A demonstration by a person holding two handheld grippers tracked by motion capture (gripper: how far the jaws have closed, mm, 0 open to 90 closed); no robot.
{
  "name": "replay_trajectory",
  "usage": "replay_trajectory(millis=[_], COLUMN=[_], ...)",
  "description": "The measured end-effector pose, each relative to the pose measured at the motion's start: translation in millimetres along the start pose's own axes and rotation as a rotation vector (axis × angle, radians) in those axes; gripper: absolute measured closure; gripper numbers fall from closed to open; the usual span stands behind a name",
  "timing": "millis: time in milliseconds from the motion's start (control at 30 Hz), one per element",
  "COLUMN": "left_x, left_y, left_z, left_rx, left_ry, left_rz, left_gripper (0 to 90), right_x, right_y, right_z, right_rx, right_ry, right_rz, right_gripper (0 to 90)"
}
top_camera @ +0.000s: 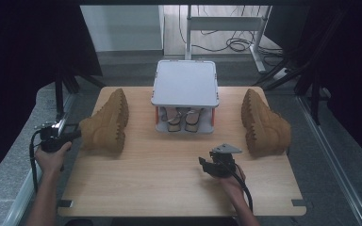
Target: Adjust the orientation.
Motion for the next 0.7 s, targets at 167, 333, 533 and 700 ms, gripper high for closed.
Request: replay_trajectory(millis=[167,333,533,700], left_x=[1.9,2.5,6.7,13.5], left_y=[-2.6,-2.9,-2.5,-2.3], left_z=[-0.5,-1.3,-4.0,-7.6], left_rx=[-0.01,-0.011,-0.014,-0.003], left_ry=[-0.02,-0.009,-0.026,-0.037], left_rz=[-0.009,-0.006,-0.013,-0.003], left_gripper=[90.0,90.0,90.0,90.0], right_x=[-0.4,-0.3,-0.2,0.0], right_y=[-0.5,-0.8,-1.7,-2.3], right_z=[0.3,0.6,1.1,1.2], right_rx=[-0.001,-0.004,-0.008,-0.007], right_ry=[0.002,0.0,0.002,0.003], right_rz=[-0.001,0.002,0.004,0.006], right_gripper=[46.2,46.2,46.2,46.2])
Point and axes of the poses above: each handheld gripper's, and its own axes: y roughly backward along the jaws, z roughly out of its underside, x roughly to its right, the point moved 8 cm from there along -y, roughly forward along the jaws, and after that the axes turned 12 degrees about z, right-handed, at the moved point
